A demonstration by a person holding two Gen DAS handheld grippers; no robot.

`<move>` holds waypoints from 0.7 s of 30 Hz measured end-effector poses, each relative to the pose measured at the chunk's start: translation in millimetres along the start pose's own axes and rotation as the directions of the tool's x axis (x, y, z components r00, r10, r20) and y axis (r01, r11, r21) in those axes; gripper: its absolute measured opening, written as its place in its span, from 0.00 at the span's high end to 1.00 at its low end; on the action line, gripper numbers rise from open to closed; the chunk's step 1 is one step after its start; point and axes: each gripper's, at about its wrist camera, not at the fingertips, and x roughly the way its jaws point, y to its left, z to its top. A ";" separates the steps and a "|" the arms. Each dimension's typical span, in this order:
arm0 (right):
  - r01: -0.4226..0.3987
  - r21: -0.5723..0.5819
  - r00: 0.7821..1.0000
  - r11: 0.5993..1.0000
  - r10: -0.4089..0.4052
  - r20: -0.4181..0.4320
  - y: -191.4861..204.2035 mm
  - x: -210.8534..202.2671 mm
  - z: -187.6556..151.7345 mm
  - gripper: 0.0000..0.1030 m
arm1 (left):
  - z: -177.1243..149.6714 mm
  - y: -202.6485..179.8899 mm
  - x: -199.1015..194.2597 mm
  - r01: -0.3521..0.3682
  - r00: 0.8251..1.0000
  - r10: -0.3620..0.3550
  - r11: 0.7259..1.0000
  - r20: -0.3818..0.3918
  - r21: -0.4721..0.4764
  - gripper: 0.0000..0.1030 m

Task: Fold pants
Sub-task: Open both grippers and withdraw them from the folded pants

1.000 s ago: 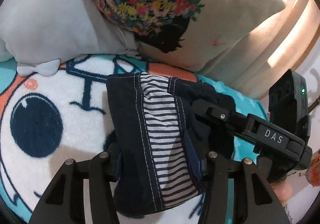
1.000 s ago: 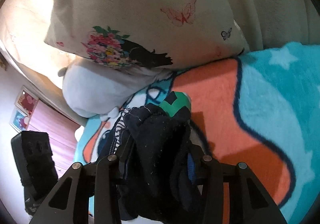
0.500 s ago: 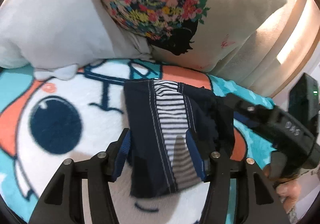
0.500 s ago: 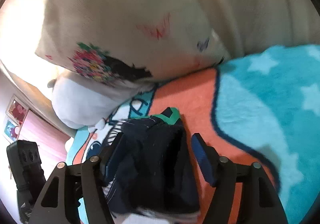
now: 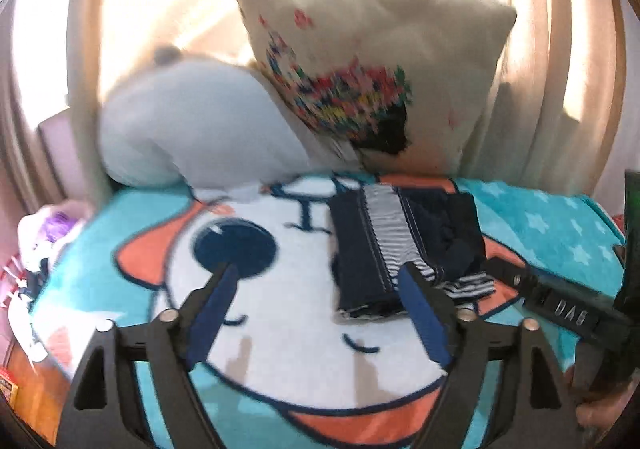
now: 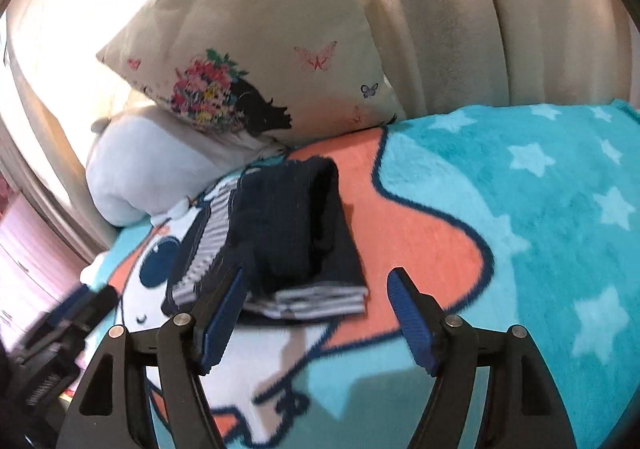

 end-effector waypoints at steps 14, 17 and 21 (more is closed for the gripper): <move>0.048 -0.084 0.999 0.995 -0.047 0.010 36.0 -23.9 -32.2 0.24 | -6.9 30.6 -66.4 -0.058 0.984 0.073 0.994 0.165 -0.097 0.04; 0.053 -0.107 0.999 0.993 -0.053 0.007 44.3 -25.3 -37.8 0.24 | -10.4 31.8 -64.2 -0.090 0.985 0.102 0.992 0.137 -0.087 0.04; 0.055 -0.123 0.998 0.991 -0.056 -0.007 48.1 -23.7 -42.4 0.24 | -17.4 30.9 -56.4 -0.107 0.990 0.112 0.993 0.083 -0.058 0.04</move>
